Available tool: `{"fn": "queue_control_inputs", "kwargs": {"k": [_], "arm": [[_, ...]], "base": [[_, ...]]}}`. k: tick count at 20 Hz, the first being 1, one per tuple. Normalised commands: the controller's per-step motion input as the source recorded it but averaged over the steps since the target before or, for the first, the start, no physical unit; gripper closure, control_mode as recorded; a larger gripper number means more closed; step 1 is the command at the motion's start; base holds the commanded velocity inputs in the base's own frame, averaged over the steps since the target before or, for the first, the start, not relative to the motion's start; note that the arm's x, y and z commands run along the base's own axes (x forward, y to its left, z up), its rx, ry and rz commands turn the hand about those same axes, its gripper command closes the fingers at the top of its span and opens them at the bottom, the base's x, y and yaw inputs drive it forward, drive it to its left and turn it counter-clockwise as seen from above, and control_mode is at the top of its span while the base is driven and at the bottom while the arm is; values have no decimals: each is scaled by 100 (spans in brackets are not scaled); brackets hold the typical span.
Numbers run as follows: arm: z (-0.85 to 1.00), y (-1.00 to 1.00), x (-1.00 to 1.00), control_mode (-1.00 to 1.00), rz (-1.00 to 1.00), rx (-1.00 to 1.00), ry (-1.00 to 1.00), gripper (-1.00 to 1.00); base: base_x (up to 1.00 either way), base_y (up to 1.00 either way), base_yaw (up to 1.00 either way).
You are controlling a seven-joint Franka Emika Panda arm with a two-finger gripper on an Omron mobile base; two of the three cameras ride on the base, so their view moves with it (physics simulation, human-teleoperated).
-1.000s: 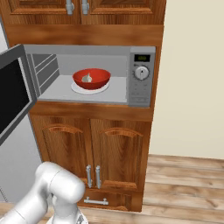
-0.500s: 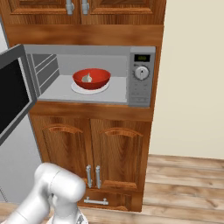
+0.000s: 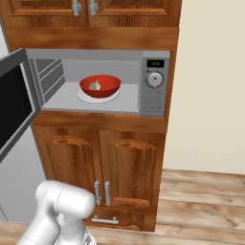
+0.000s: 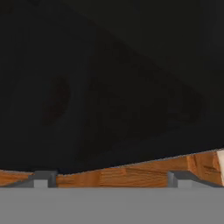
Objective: Pick the garlic from the sink and place it in the bowl. Then pick the bowl and place it in the microwave. Then close the microwave door and press the start button.
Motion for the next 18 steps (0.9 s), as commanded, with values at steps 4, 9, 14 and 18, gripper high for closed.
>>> {"fn": "queue_control_inputs", "kwargs": {"k": [4,9,14,18], "arm": [[0,-100,0,-100,0,17,0,-100],[6,-100,4,-100,0,15,0,-100],[17,-100,38,-100,0,11,0,-100],[12,-100,71,-100,0,8,0,-100]], "base": [[0,0,0],[0,0,0],[0,0,0],[0,0,0]]}}
